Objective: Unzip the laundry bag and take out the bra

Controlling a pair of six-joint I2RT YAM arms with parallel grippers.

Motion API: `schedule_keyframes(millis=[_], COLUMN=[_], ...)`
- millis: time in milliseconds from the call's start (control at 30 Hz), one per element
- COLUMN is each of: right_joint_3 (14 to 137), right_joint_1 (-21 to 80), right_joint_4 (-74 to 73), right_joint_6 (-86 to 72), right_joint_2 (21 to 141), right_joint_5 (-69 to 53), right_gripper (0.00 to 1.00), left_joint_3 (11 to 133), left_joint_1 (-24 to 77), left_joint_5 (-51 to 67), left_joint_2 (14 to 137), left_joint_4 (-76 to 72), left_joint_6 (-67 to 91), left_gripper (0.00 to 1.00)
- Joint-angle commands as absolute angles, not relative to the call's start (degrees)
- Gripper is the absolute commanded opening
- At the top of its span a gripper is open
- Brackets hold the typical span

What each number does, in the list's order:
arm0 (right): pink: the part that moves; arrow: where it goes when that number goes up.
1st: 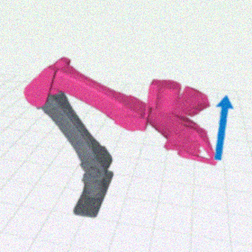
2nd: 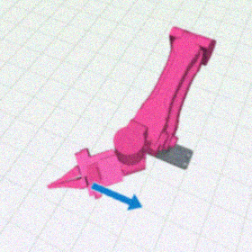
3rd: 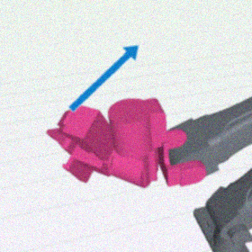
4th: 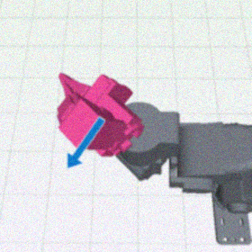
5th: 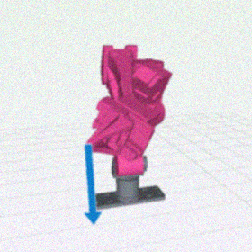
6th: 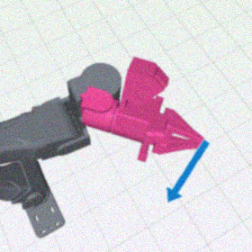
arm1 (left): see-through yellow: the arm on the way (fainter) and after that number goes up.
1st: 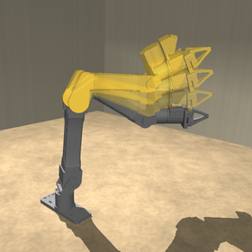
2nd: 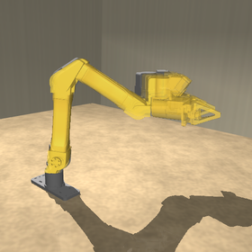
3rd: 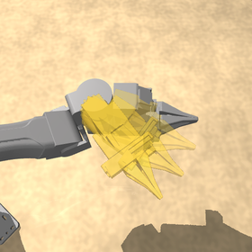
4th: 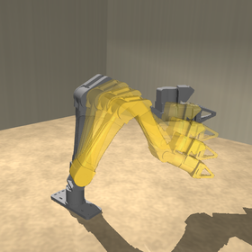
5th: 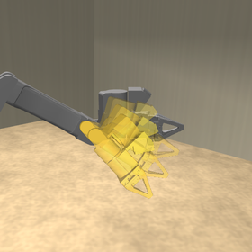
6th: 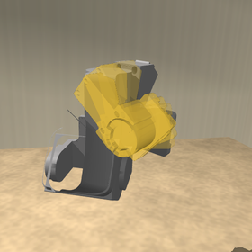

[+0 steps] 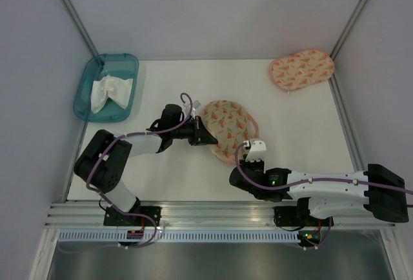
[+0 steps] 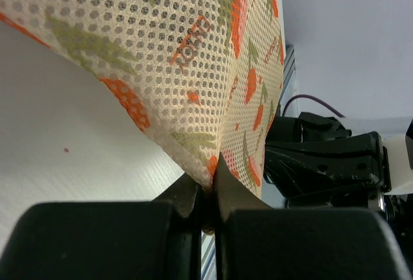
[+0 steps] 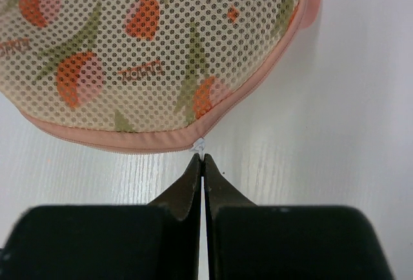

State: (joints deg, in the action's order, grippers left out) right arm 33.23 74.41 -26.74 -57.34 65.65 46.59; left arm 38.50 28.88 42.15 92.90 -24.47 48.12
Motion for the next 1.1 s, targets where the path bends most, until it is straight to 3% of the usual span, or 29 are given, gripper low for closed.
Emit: schedule_keyframes(millis=[0,200,233,300,333,400,433,633,800,1067], right_joint_3=[34.5,33.8,33.6,33.4,33.1,33.0,32.9,32.2,30.9,31.7], right_joint_1=[74.2,74.2,74.3,74.3,74.3,74.2,74.2,74.2,73.7,73.6], right_joint_4=[-34.0,-30.9,-30.0,-27.5,-26.6,-23.7,-22.9,-11.1,4.3,12.1], right_joint_6=[-59.0,-56.9,-56.4,-55.0,-54.3,-53.4,-52.9,-46.6,-41.8,-39.4], right_joint_2=[63.7,61.7,61.7,61.8,62.3,62.9,63.7,67.4,69.9,74.8], right_joint_5=[50.3,49.5,48.7,48.1,47.3,46.7,45.9,38.3,24.6,19.5], right_gripper=[0.0,0.0,0.0,0.0,0.0,0.0,0.0,0.0,0.0,0.0], left_joint_3=[44.7,54.0,55.1,55.4,54.3,52.1,49.0,33.7,24.6,19.3], left_joint_1=[27.0,26.6,26.6,26.6,26.6,26.6,26.7,29.4,33.1,34.4], left_joint_5=[50.9,55.6,55.7,52.7,51.3,47.3,45.6,34.3,29.4,26.1], left_joint_2=[94.4,100.3,101.6,102.1,102.0,100.1,98.9,87.0,78.3,75.5], left_joint_4=[-18.5,-8.9,-8.9,-8.9,-9.5,-12.7,-14.0,-22.2,-24.6,-29.0], left_joint_6=[34.6,28.6,29.0,30.9,31.8,36.0,37.5,51.6,61.2,70.5], left_gripper=[0.02,0.06,0.34,0.58,0.81,0.89,0.99,1.0,1.0,0.99])
